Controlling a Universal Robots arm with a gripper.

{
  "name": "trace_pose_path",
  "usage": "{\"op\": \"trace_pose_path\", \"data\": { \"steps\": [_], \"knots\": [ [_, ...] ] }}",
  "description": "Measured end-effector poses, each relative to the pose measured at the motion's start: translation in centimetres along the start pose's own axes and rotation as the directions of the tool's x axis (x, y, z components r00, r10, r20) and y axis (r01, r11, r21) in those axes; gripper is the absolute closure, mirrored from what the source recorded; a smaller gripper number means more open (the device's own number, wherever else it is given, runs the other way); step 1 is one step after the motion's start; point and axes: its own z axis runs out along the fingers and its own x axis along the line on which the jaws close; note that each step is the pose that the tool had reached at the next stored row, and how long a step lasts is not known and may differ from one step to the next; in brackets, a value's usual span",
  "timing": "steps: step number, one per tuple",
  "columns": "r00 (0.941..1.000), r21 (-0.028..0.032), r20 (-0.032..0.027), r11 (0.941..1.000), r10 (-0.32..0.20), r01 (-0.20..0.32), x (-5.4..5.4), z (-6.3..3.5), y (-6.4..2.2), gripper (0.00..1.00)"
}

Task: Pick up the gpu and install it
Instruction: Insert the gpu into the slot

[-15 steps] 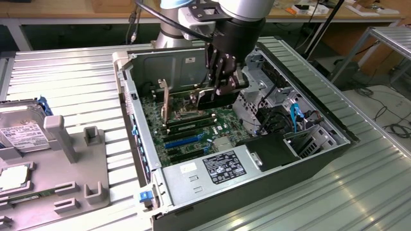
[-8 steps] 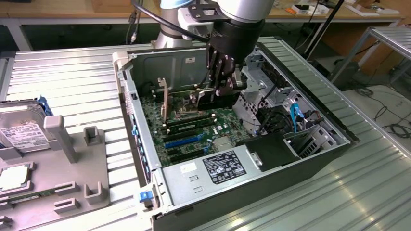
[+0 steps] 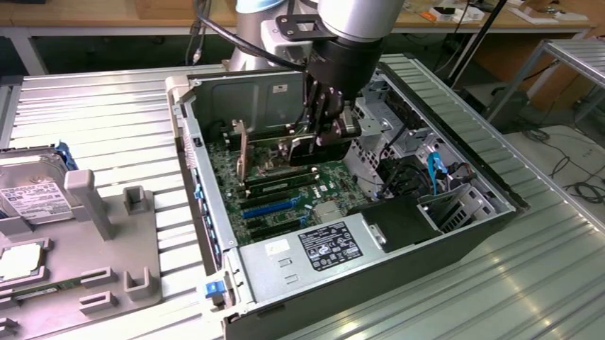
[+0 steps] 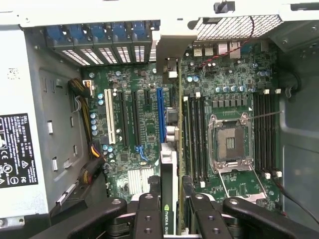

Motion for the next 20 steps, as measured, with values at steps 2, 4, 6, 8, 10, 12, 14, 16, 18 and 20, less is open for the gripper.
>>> {"op": "trace_pose_path", "data": {
  "steps": [2, 4, 6, 8, 10, 12, 14, 16, 18, 20],
  "knots": [
    [1.0000, 0.0001, 0.0000, 1.0000, 0.001, -0.001, 0.0, 0.16, 0.00, 0.73],
    [1.0000, 0.0002, 0.0001, 1.0000, 0.001, -0.001, 0.0, 0.43, 0.01, 0.73],
    [1.0000, 0.0002, 0.0000, 1.0000, 0.001, -0.001, 0.1, 1.20, 0.02, 0.73],
    [1.0000, 0.0001, -0.0001, 1.0000, 0.001, -0.001, 0.1, 1.72, 0.02, 0.73],
    [1.0000, 0.0001, -0.0002, 1.0000, 0.001, -0.001, 0.1, 1.94, 0.03, 0.73],
    [1.0000, 0.0001, -0.0001, 1.0000, 0.001, -0.001, 0.1, 1.94, 0.03, 0.73],
    [1.0000, 0.0002, 0.0000, 1.0000, 0.001, -0.001, 0.1, 1.95, 0.03, 0.73],
    [1.0000, 0.0001, -0.0001, 1.0000, 0.001, -0.001, 0.1, 1.94, 0.03, 0.73],
    [1.0000, 0.0003, 0.0004, 1.0000, 0.001, -0.001, 0.1, 2.04, 0.03, 0.73],
    [1.0000, 0.0003, -0.0017, 1.0000, 0.001, -0.001, 0.2, 2.86, 0.12, 0.73]
  ]
}}
